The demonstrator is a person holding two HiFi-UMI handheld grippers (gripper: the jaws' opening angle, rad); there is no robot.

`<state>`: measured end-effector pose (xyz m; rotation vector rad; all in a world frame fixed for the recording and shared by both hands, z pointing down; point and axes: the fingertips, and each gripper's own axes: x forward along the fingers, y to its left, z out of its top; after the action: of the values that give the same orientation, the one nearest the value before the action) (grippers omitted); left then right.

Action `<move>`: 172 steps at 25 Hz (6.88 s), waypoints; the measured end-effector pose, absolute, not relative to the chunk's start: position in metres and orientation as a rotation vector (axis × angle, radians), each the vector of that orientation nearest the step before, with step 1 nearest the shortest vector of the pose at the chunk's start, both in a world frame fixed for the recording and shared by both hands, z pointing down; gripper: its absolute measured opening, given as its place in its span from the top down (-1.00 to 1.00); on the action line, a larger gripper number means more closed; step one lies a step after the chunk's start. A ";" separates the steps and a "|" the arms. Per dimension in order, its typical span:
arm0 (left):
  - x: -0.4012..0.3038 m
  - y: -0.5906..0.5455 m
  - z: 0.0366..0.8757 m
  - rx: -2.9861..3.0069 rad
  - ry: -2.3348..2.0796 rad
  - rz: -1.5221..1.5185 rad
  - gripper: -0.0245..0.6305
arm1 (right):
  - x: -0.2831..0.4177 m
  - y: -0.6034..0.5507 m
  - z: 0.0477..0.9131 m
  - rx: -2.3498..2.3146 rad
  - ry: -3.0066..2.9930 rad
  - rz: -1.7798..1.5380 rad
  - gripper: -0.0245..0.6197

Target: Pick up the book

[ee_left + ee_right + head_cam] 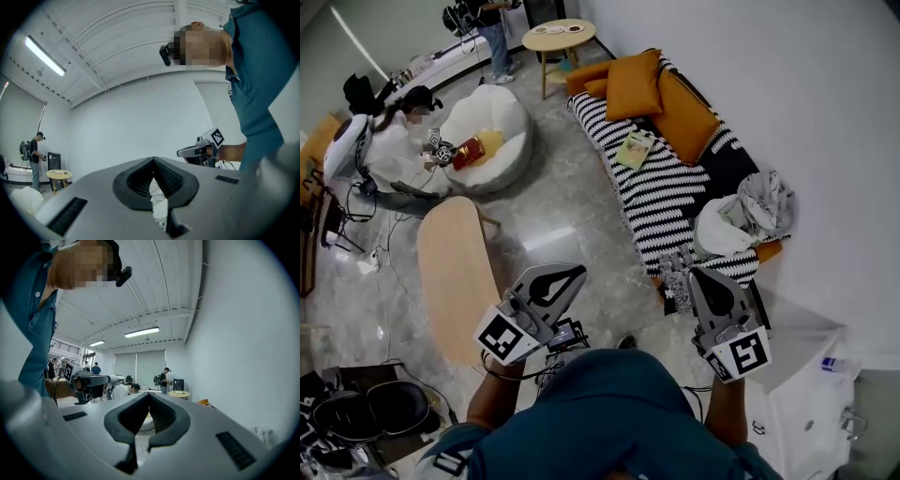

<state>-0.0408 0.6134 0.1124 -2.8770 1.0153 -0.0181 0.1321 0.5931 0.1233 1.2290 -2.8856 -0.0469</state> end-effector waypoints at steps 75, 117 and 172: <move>-0.065 0.370 0.115 -2.945 0.873 0.020 0.92 | 0.096 0.373 0.126 1.327 -2.799 -0.009 0.88; -0.045 0.146 0.141 -2.922 1.045 -0.035 0.92 | 0.113 0.131 0.147 1.191 -2.874 0.048 0.88; -0.119 -0.145 0.282 -3.179 1.038 -0.365 0.92 | 0.052 -0.240 0.493 1.115 -2.567 1.096 0.48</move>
<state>-0.1187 -0.1452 0.2824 -3.1789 1.0383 -0.3647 0.0517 -0.2397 0.4933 1.1148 -2.5674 1.0958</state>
